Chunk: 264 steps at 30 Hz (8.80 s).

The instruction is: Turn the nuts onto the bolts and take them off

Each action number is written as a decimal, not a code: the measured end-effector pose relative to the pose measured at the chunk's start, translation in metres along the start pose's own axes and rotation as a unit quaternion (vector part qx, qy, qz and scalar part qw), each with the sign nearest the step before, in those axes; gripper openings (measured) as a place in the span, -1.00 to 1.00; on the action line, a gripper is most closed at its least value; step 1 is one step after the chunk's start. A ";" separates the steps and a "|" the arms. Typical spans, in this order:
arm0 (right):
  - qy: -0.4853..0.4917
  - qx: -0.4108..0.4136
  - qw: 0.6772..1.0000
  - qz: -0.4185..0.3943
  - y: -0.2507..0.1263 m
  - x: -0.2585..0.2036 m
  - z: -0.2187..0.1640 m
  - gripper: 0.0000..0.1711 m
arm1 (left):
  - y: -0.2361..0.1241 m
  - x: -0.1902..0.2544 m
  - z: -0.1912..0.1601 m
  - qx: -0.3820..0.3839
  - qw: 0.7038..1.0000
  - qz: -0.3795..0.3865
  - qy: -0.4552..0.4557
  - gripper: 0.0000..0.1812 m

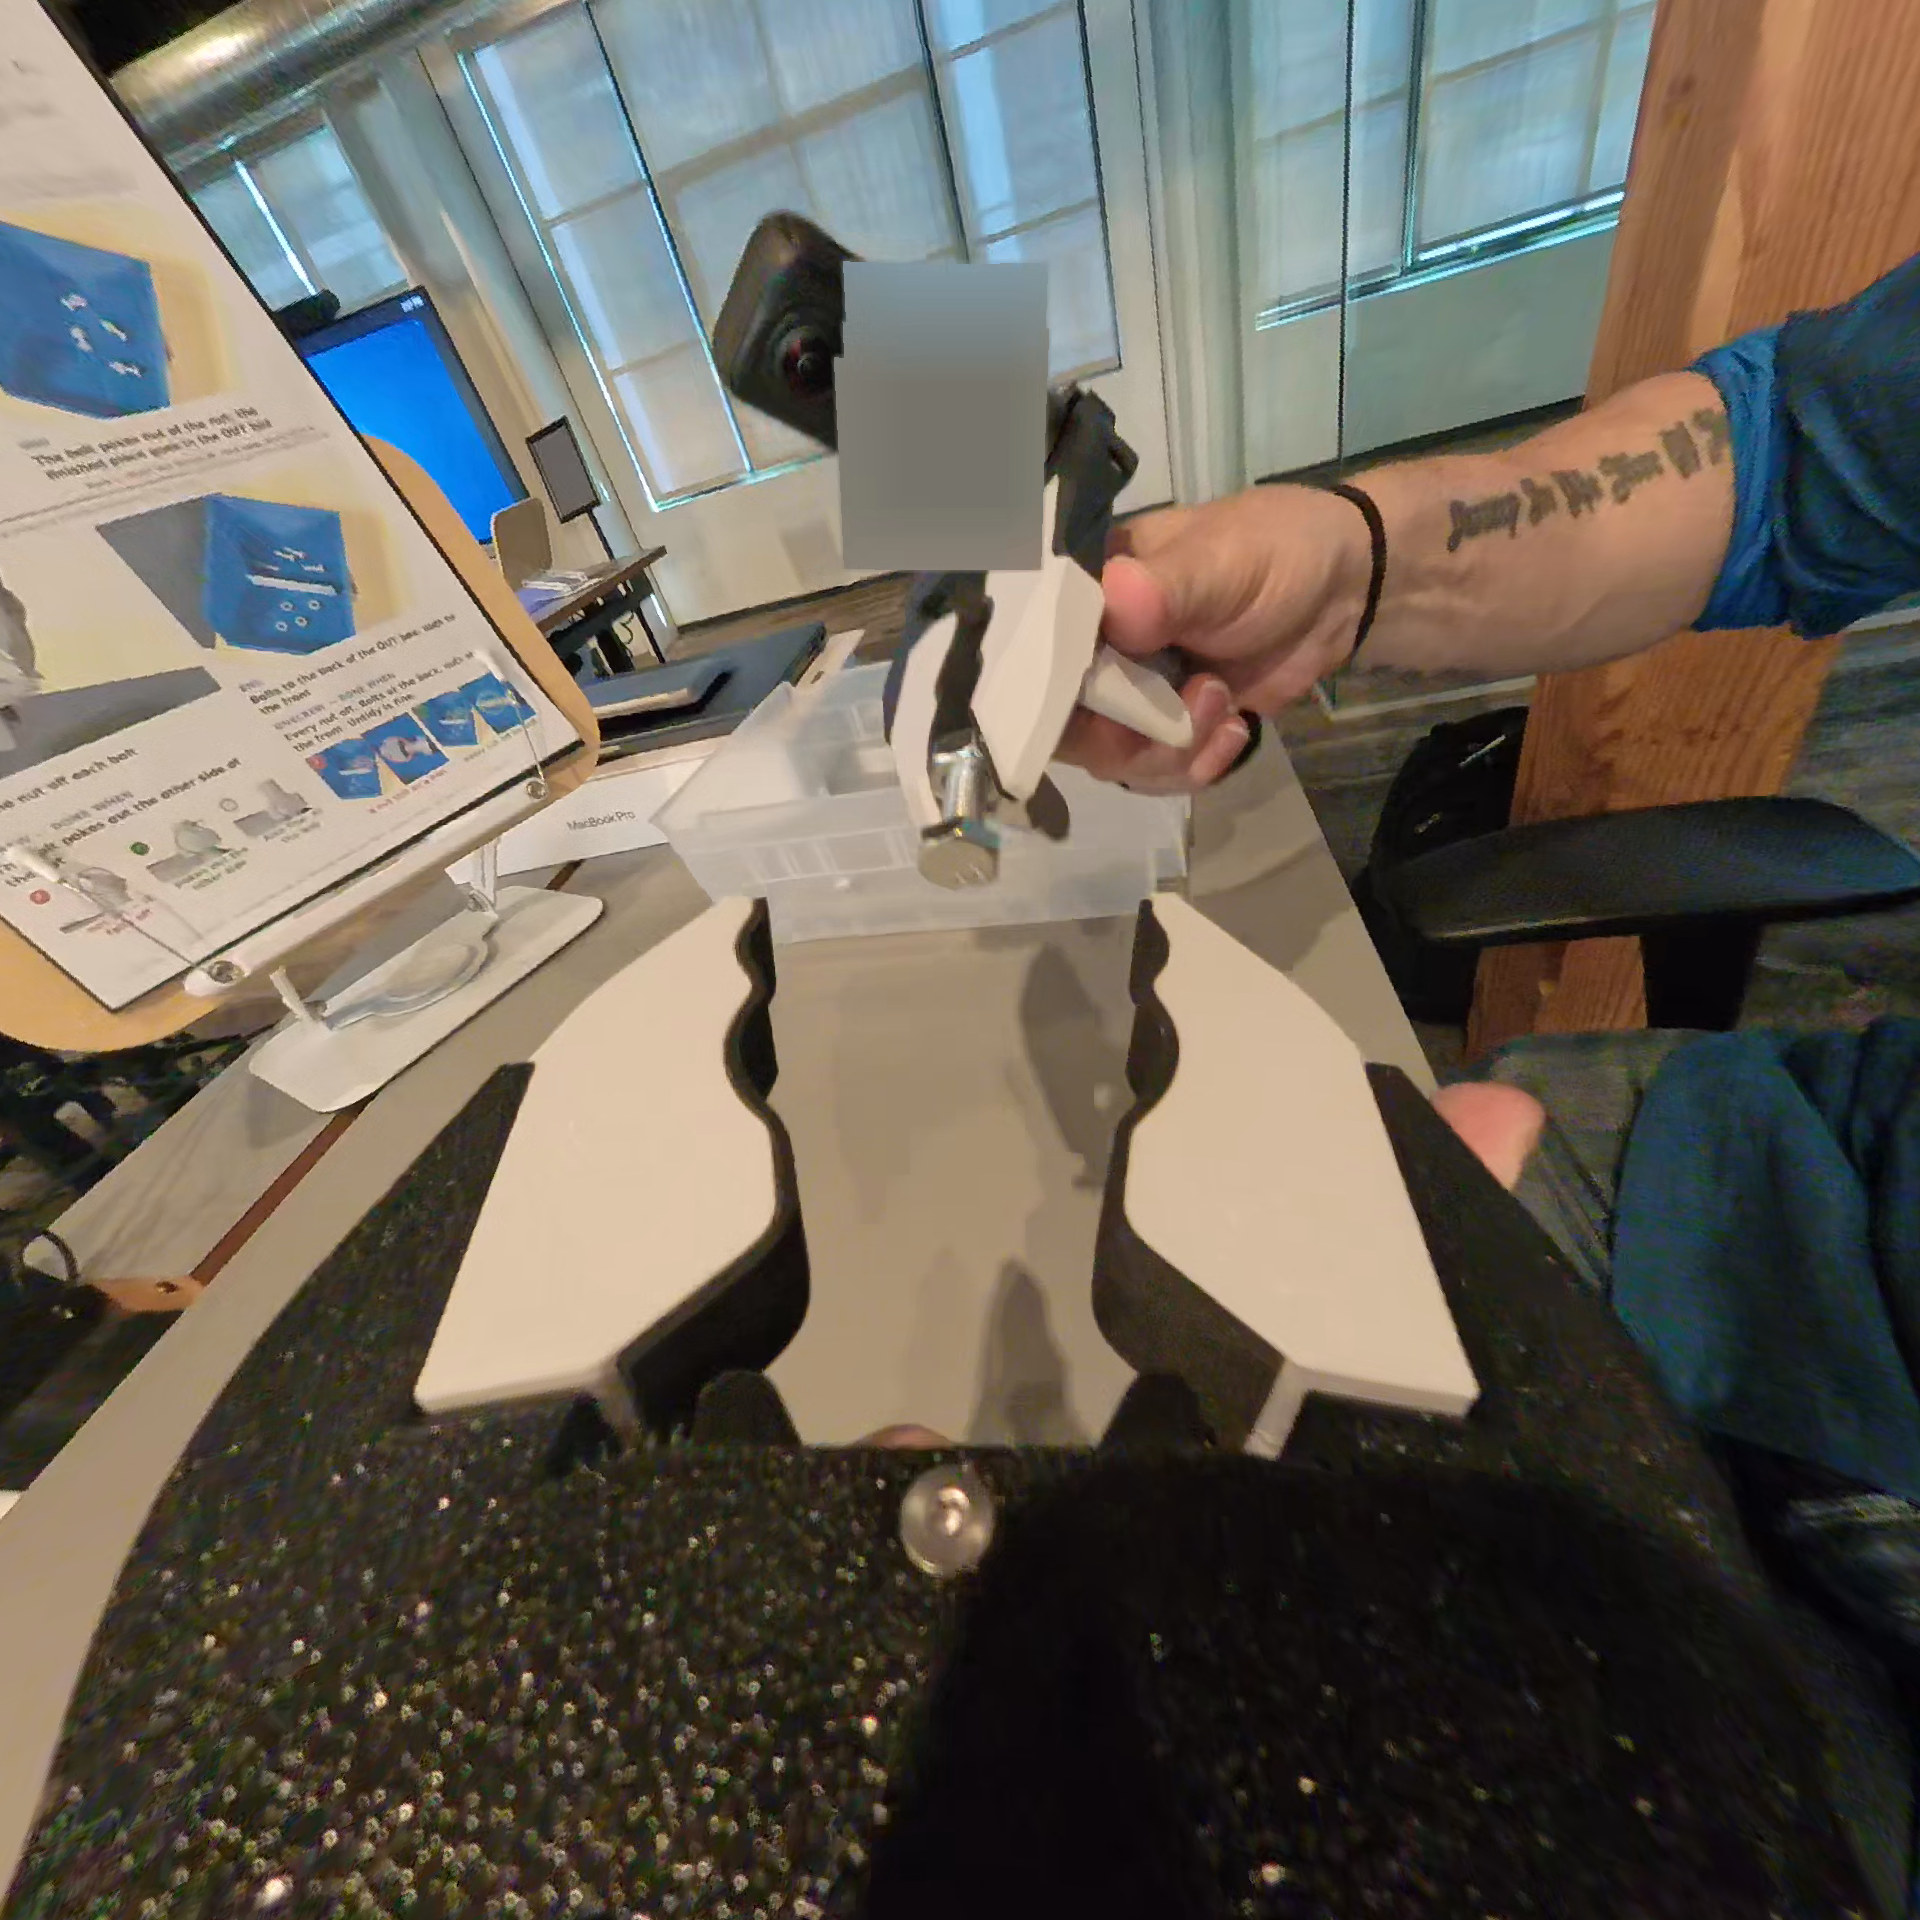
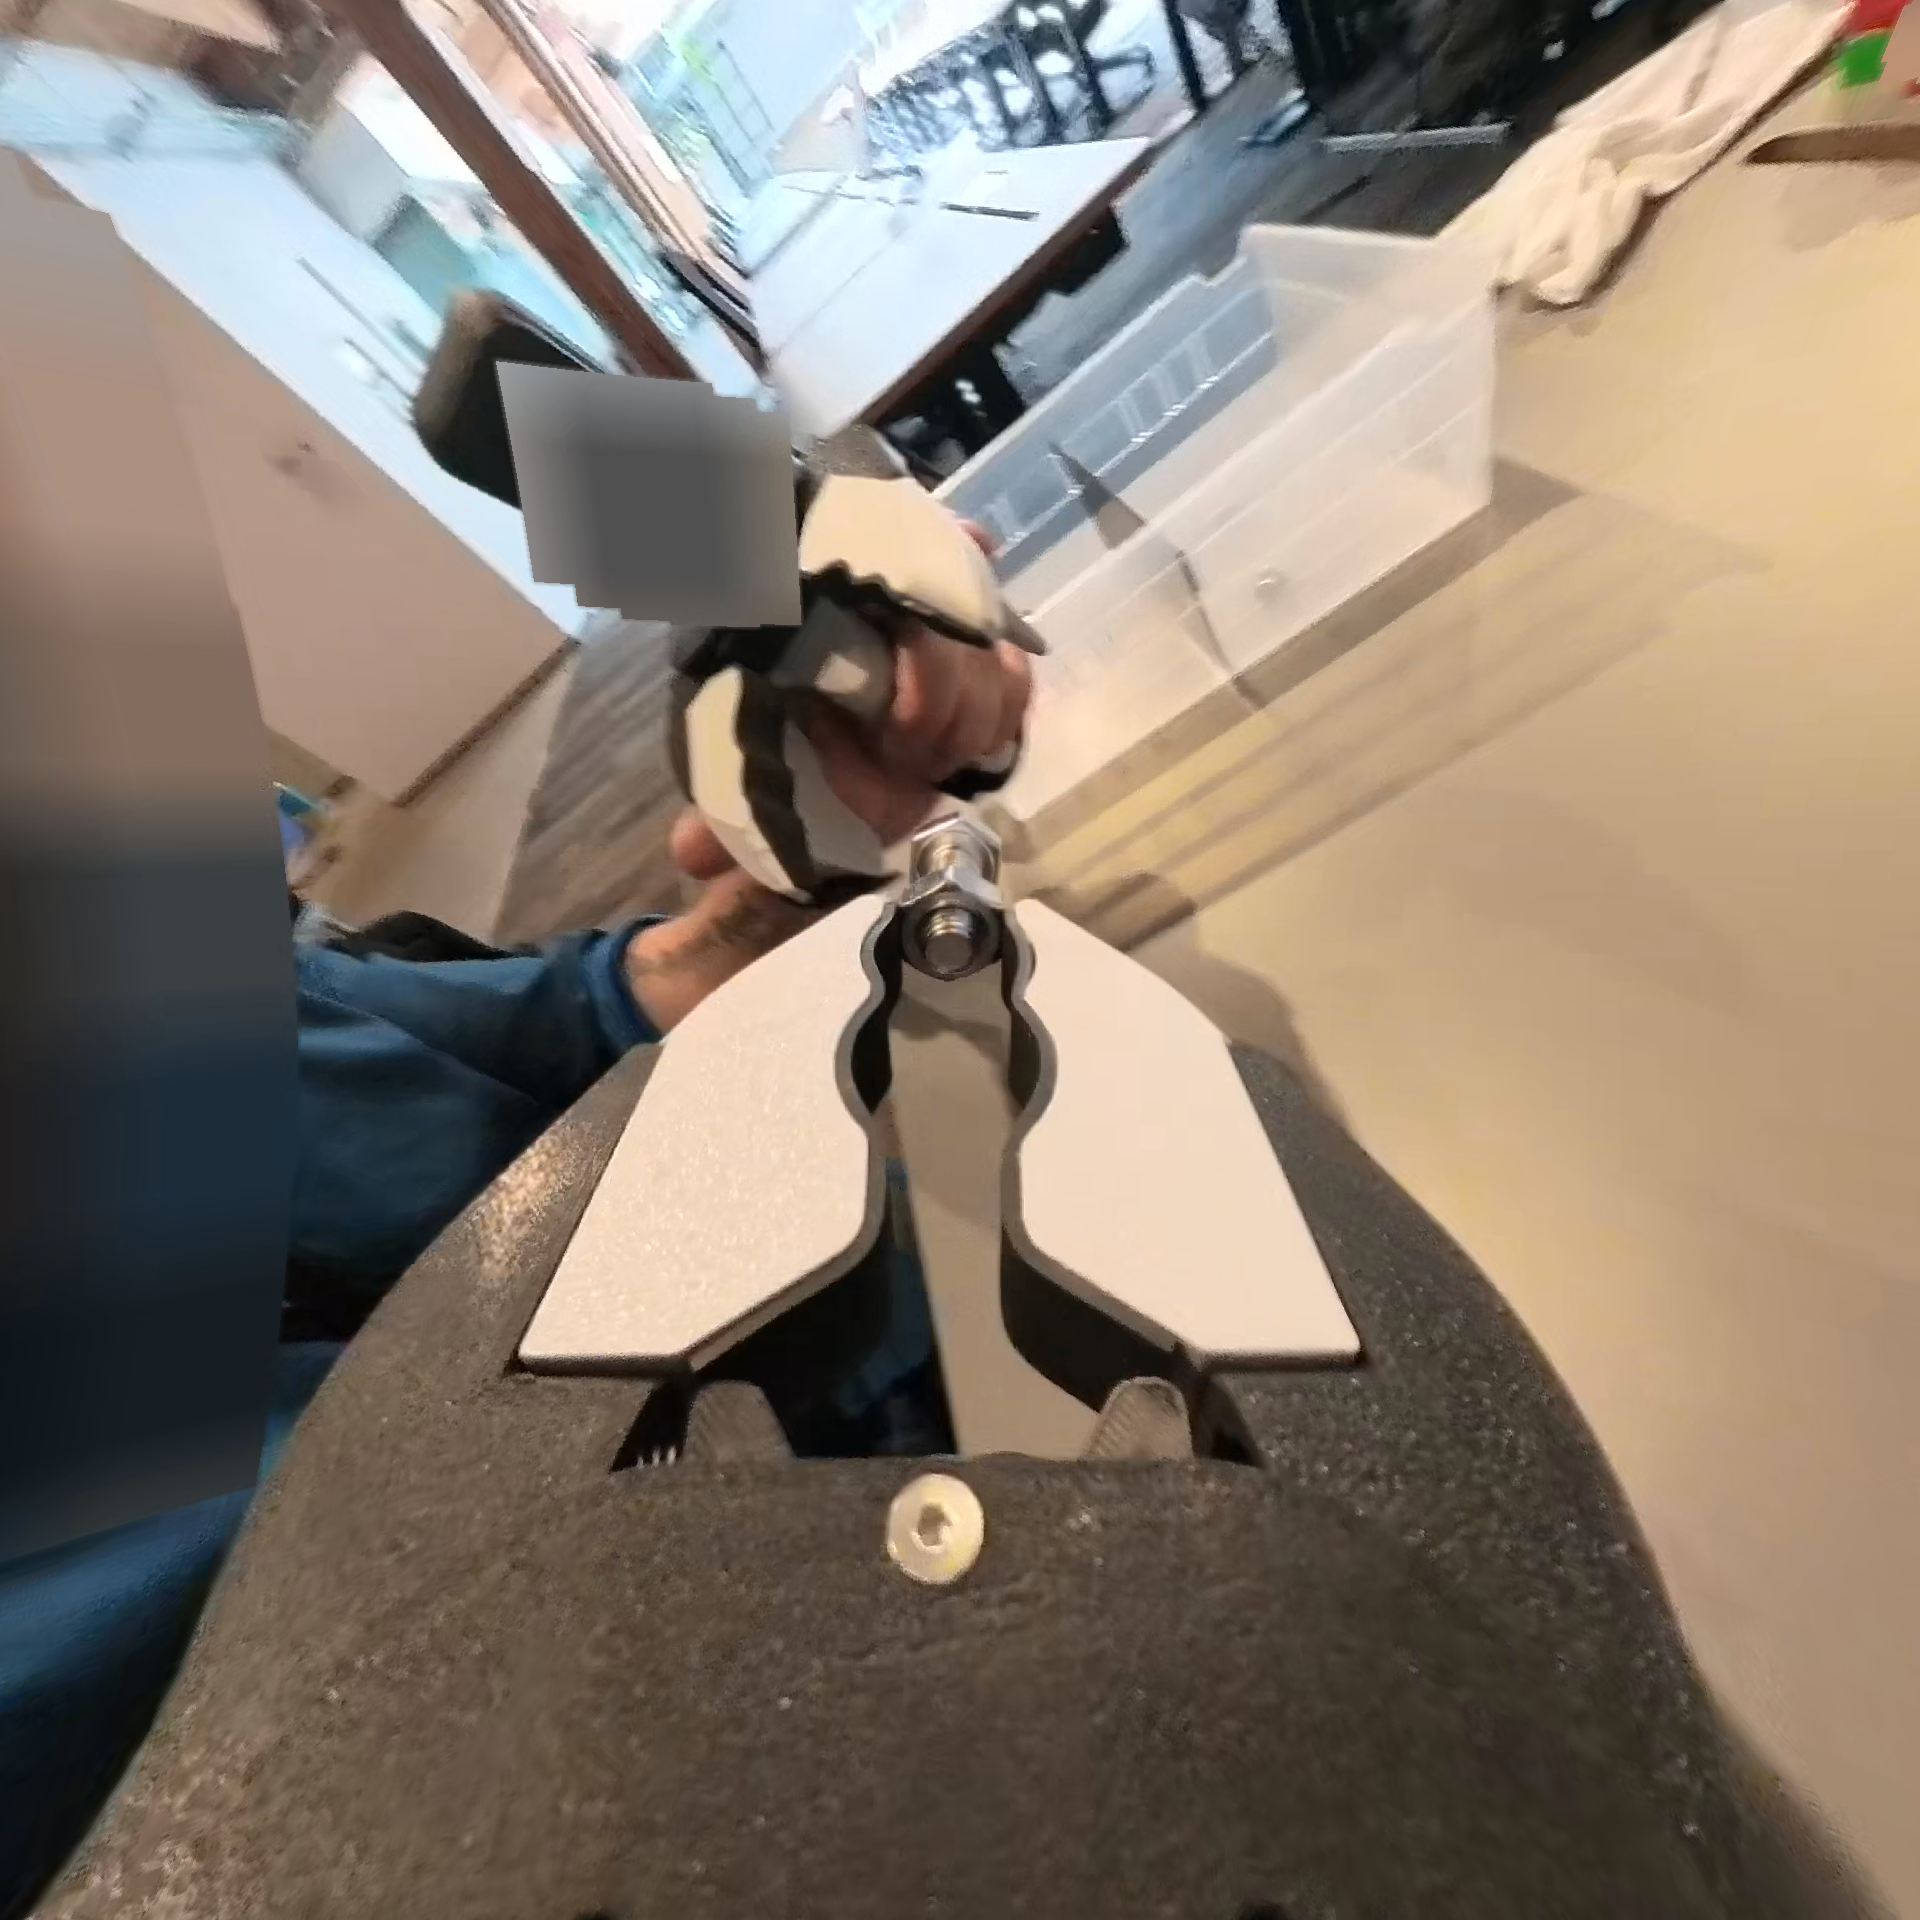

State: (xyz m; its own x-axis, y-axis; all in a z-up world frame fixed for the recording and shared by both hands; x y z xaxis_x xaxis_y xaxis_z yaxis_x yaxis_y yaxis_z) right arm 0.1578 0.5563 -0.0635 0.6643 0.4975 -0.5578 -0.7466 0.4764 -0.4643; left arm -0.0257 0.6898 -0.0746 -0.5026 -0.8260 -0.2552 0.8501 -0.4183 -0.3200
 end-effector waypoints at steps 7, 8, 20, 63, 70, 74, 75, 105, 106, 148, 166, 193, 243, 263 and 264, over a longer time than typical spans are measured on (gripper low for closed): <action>-0.024 -0.065 0.978 -0.198 -0.089 0.001 -0.002 -0.79 | -0.002 -0.002 0.009 -0.113 0.991 0.063 0.019 -0.30; -0.017 -0.080 0.971 -0.224 -0.103 0.005 -0.005 -0.79 | -0.003 -0.001 0.010 -0.126 0.989 0.069 0.020 -0.31; 0.107 -0.323 0.855 -0.391 -0.180 0.118 -0.062 -0.79 | -0.037 -0.005 0.030 -0.134 0.984 0.116 0.015 -0.45; -0.019 -0.297 0.857 -0.420 -0.164 0.054 -0.024 -0.70 | -0.178 -0.043 -0.034 -0.383 0.914 0.112 -0.070 -0.41; -0.144 -0.264 0.871 -0.389 -0.095 -0.010 0.000 -0.78 | -0.232 -0.055 -0.085 -0.567 0.823 0.033 -0.025 -0.49; -0.196 -0.261 0.874 -0.359 -0.053 -0.035 0.006 -0.79 | -0.231 -0.052 -0.111 -0.655 0.754 -0.023 0.045 -0.51; -0.204 -0.260 0.878 -0.346 -0.044 -0.039 0.007 -0.79 | -0.228 -0.052 -0.116 -0.666 0.743 -0.035 0.053 -0.48; -0.235 -0.261 0.924 -0.151 0.042 -0.018 -0.030 -0.86 | -0.185 -0.053 -0.193 -0.816 0.550 -0.176 0.018 -0.73; -0.236 -0.261 0.924 -0.149 0.042 -0.018 -0.031 -0.86 | -0.184 -0.054 -0.193 -0.816 0.552 -0.170 0.006 -0.73; -0.223 -0.262 0.935 -0.079 0.067 0.005 -0.050 -0.91 | -0.172 -0.034 -0.158 -0.703 0.690 -0.172 0.006 -0.70; -0.222 -0.266 0.936 -0.066 0.071 0.005 -0.051 -0.93 | -0.172 -0.036 -0.167 -0.694 0.697 -0.174 -0.039 -0.52; -0.221 -0.275 0.934 -0.053 0.081 0.008 -0.057 -0.93 | -0.171 -0.036 -0.174 -0.686 0.710 -0.158 -0.033 -0.68; -0.240 -0.168 0.956 -0.035 0.084 -0.005 0.028 -0.93 | -0.173 -0.050 -0.134 -0.592 0.779 -0.018 -0.205 -0.79; -0.522 -0.419 0.736 -0.100 0.337 0.063 0.245 -0.55 | -0.261 -0.018 -0.104 -0.400 0.867 0.140 -0.262 -0.79; -0.527 -0.428 0.729 -0.088 0.349 0.066 0.243 -0.54 | -0.266 -0.016 -0.107 -0.396 0.868 0.141 -0.266 -0.79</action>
State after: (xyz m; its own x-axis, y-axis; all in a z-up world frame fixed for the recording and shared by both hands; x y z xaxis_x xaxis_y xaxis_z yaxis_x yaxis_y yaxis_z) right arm -0.0503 0.9322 -0.0952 0.0737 0.9787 0.1914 -0.0943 0.1979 -0.9757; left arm -0.2605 0.8543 -0.0833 0.0300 -0.9989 -0.0349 0.4467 0.0447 -0.8936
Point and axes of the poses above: each gripper's, where its closed fingertips meet, y out along the fingers, z out of its top, x = y × z across the jaws, the point moved 10 cm from there along -y, back along the fingers, and after that the axes turned 15 degrees about -x, right-handed, at the moved point
